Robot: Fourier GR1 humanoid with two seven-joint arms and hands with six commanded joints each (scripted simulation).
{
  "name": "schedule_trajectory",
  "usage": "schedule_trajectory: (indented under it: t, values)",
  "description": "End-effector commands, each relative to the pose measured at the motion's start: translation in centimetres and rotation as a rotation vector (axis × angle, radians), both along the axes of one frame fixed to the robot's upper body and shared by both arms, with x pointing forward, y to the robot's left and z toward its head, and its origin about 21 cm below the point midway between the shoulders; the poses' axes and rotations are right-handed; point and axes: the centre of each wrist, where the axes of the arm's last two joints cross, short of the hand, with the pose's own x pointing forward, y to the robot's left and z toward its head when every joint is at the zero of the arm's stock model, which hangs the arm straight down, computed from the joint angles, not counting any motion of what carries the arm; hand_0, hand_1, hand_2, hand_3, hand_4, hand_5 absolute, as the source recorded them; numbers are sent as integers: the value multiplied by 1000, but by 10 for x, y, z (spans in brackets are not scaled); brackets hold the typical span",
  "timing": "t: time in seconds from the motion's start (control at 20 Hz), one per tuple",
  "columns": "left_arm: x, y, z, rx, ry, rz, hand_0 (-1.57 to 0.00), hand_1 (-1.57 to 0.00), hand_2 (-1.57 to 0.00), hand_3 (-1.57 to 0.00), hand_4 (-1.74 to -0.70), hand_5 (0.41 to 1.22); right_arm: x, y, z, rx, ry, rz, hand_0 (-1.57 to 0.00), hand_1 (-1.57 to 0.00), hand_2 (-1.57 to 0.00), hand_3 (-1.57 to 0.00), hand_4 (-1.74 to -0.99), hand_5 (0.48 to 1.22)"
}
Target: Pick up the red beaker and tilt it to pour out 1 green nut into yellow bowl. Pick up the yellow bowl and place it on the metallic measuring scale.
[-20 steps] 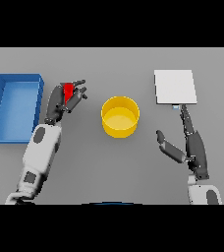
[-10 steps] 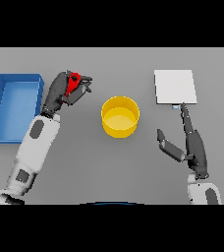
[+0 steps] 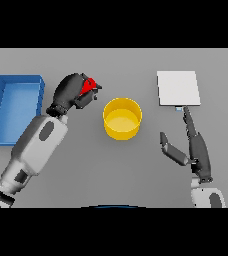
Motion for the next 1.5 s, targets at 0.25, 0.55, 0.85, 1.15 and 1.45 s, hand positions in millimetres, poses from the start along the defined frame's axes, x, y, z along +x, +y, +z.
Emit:
schedule_trajectory:
  t: [0.25,0.55,0.85,1.15,1.45]
  values:
    - [9,-21,10,431,-87,-86,-1570,-1570,-1570,-1570,-1740,1173,-1,0,1,5,6,5,1,1,1,1,-1270,700]
    - [17,-39,27,735,-150,-227,-1571,-1571,-1571,-1470,-1677,1208,-4,2,2,35,-4,4,1,1,1,1,-1285,697]
    - [17,-65,37,1024,-202,-426,-1571,-1571,-1571,-1420,-1718,1218,0,2,-7,89,17,-14,1,1,1,1,-1294,657]
    - [15,-81,33,1296,-240,-533,-1571,-1571,-1571,-1532,-1735,1220,0,6,-5,95,5,-21,1,1,1,1,-1293,631]
    - [18,-94,37,1468,-335,-585,-1571,-1571,-1571,-1561,-1739,1221,0,9,-8,67,22,-39,1,1,1,1,-1276,593]
